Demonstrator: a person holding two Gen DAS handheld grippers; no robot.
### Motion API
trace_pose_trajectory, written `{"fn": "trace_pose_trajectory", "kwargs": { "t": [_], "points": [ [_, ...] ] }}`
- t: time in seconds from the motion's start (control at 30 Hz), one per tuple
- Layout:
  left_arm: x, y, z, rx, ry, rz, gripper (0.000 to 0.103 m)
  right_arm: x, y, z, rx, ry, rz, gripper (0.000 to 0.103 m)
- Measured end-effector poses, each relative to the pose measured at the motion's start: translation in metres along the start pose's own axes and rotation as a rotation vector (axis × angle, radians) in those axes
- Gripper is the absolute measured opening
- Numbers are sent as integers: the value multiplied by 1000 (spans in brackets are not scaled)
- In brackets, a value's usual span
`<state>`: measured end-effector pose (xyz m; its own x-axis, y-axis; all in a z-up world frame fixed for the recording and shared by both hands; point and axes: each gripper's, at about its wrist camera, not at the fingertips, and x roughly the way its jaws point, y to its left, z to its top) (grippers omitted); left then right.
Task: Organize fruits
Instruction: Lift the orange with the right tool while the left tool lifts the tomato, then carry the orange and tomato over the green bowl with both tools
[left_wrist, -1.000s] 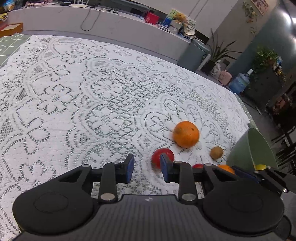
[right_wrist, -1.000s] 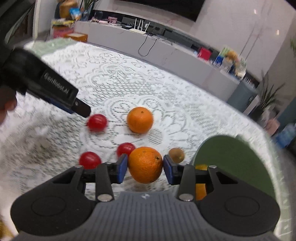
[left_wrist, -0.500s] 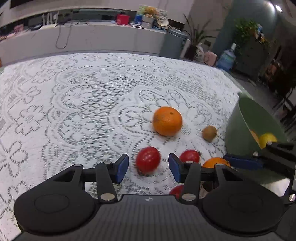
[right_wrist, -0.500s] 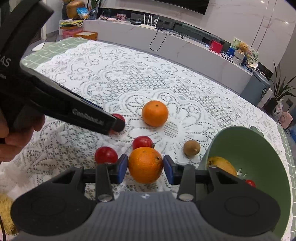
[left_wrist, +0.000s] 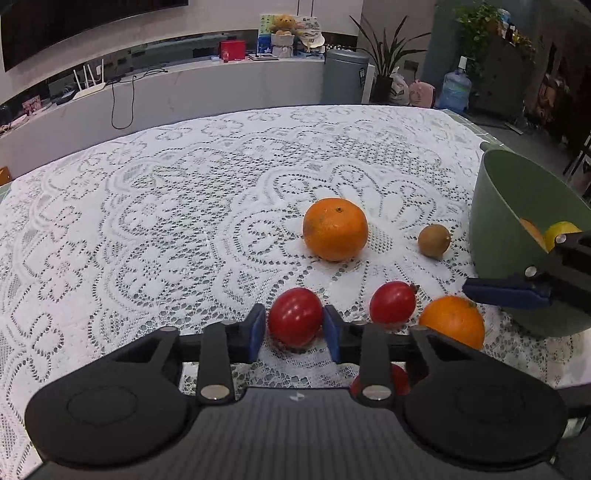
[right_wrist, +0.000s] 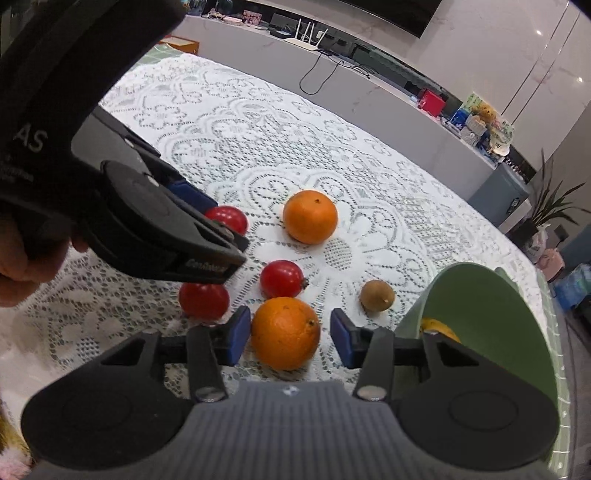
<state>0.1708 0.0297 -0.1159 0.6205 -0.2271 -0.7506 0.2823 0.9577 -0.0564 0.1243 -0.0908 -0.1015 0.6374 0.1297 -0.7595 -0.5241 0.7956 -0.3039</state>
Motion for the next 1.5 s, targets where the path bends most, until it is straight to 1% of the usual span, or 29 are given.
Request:
{"fn": "trace_pose_trajectory", "kwargs": {
  "t": [0.17,0.33,0.5,0.57,0.77,0.9,1.07,1.2,1.3,1.4,1.5],
  "points": [
    [-1,4,0,-29,-9,0,33,-1,0,0,2,-6,-10,37],
    [-12,12,1,-92,-46,-17,33,-7,-9,-2,56,-38,-10,37],
    [-36,21,-2,-190,-100,-52,33,-22,-18,-2,120,-121,-26,37],
    [-45,21,-3,-217,-120,-61,33,-31,-21,-3,144,-172,-31,37],
    [-69,12,0,-231,-172,-67,33,-60,-29,-4,190,-310,-75,37],
    [-81,-3,4,-239,-192,-94,33,-78,-43,-10,251,-357,-104,37],
    [-94,-32,12,-195,-213,-132,33,-102,-69,-23,362,-376,-147,37],
    [-99,-61,22,-136,-214,-161,33,-112,-97,-36,473,-357,-164,37],
    [-95,-82,28,-89,-202,-175,33,-115,-117,-46,549,-335,-188,37],
    [-88,-102,32,-36,-182,-188,33,-115,-132,-55,587,-315,-224,37],
    [-77,-119,35,17,-155,-195,33,-107,-146,-62,635,-287,-221,37]
  ]
}}
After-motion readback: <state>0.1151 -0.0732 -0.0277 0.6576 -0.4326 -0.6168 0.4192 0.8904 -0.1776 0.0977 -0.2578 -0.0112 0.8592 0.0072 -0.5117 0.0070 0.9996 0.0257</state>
